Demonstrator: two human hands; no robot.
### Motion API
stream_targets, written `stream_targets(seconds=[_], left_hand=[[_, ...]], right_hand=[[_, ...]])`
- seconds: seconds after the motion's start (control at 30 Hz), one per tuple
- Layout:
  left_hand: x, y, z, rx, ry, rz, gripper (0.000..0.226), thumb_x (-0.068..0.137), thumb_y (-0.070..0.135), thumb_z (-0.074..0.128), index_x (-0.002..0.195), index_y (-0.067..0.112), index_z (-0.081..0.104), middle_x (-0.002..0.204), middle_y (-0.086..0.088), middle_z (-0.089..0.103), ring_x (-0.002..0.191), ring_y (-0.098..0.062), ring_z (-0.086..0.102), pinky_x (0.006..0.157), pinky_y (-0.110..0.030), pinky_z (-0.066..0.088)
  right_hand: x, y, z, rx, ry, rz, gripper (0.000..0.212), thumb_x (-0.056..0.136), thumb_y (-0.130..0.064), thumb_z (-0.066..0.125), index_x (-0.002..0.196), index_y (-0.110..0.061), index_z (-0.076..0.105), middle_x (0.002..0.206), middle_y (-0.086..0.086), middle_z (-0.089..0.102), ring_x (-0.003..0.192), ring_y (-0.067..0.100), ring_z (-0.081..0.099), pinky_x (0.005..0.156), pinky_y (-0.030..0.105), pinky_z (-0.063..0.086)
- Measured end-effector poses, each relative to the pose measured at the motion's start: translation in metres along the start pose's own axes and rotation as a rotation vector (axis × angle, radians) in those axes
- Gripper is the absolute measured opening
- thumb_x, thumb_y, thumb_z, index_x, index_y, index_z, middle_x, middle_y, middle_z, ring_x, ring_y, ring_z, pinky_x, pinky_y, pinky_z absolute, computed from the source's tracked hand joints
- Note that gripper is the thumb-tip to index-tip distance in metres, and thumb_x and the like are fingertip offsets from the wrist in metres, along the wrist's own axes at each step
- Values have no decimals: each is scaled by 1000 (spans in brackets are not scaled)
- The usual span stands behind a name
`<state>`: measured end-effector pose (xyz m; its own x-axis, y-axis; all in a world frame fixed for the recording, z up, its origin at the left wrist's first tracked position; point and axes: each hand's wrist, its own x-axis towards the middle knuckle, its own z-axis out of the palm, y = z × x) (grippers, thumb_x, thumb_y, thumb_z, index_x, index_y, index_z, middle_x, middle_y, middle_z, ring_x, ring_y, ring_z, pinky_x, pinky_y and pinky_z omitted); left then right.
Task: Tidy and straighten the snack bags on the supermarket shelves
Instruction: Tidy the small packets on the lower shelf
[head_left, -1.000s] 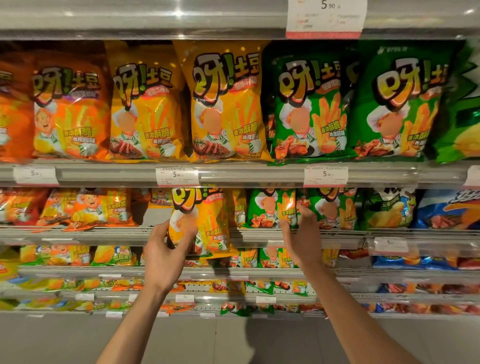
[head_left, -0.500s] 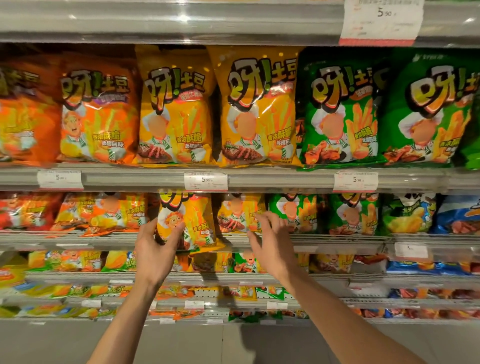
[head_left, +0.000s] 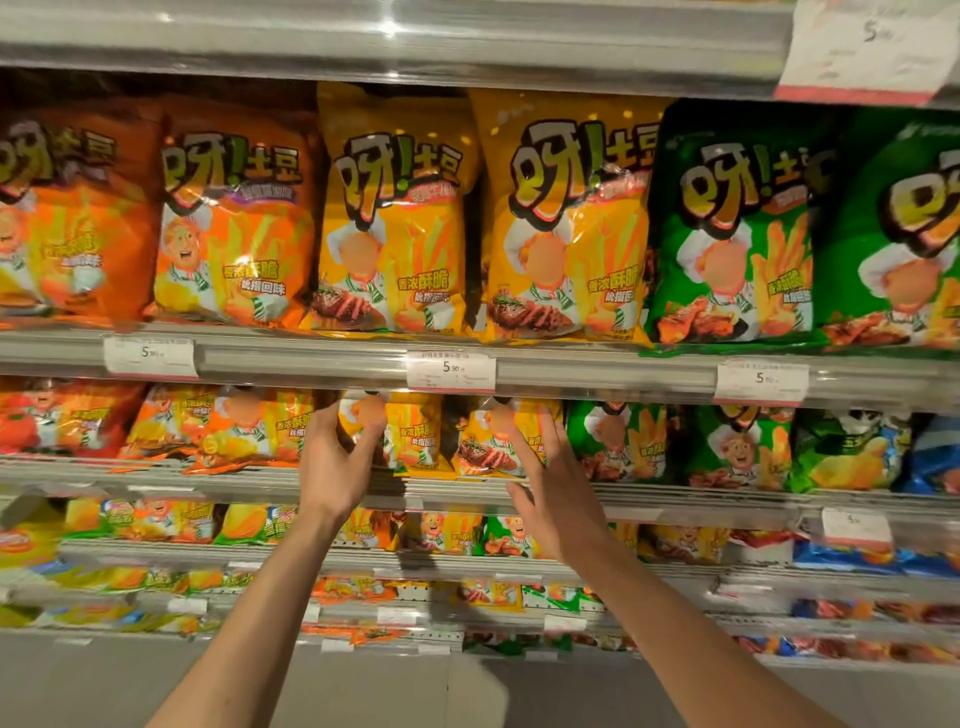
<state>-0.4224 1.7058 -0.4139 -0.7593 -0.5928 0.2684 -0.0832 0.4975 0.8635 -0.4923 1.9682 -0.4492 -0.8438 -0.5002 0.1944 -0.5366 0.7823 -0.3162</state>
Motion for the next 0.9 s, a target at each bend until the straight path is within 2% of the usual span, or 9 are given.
stream_targets(seconds=[0.1,0.2,0.3,0.4,0.43,0.5,0.63,0.8,0.9], left_hand=[[6,-3,3,20,1,6,25,96,40,68,81,23,58,78,-7,58,69,-25,56,65,-49,50],[5,-12,4,39,-74,54,20,99,39,63,89,22,61,83,-10,63,70,-21,57,63,-41,47],[7,-17,4,119,-124,40,25,102,40,58,108,16,63,103,-12,66,92,-31,62,80,-48,53],[10,-16,5,208,-117,57,33,101,40,58,120,13,61,105,-10,67,101,-32,61,88,-52,52],[9,-15,6,252,-97,45,43,101,41,58,131,10,57,111,-13,66,107,-34,59,93,-52,51],[1,-15,11,316,-22,20,69,101,42,60,153,4,36,132,-21,55,125,-37,50,104,-51,46],[-16,-14,23,298,-43,37,99,91,58,65,162,8,15,161,-20,30,148,-34,31,118,-49,35],[-7,-22,29,262,-122,12,109,85,65,63,162,8,11,167,-19,17,154,-34,19,124,-48,27],[-5,-30,29,336,-200,-36,112,85,68,61,164,12,3,170,-17,9,156,-35,14,124,-47,26]], right_hand=[[-3,-1,0,10,-3,0,81,103,-31,58,163,-37,4,170,9,-18,159,29,-6,126,39,23],[-10,0,0,79,11,-16,72,104,-26,58,163,-27,18,170,10,-16,159,27,-5,123,36,26],[-16,-1,1,124,18,-10,71,104,-24,58,163,-25,19,170,8,-17,159,23,-7,121,30,24],[-20,-2,2,135,30,12,73,103,-24,59,163,-27,18,171,6,-18,159,22,-9,121,26,18],[-20,-3,3,135,27,24,73,104,-25,58,163,-27,17,170,5,-19,158,21,-10,122,26,16],[-21,-3,6,135,14,48,73,104,-27,57,164,-29,15,169,3,-23,158,19,-13,122,24,12],[-18,-2,8,162,11,71,70,104,-29,56,163,-30,18,171,1,-18,158,18,-10,121,25,9],[-18,-1,8,172,16,63,70,103,-28,59,162,-29,22,172,1,-10,159,18,-4,121,25,13],[-18,0,8,167,3,18,68,103,-26,60,162,-24,25,172,4,-8,159,20,-1,124,30,17]])
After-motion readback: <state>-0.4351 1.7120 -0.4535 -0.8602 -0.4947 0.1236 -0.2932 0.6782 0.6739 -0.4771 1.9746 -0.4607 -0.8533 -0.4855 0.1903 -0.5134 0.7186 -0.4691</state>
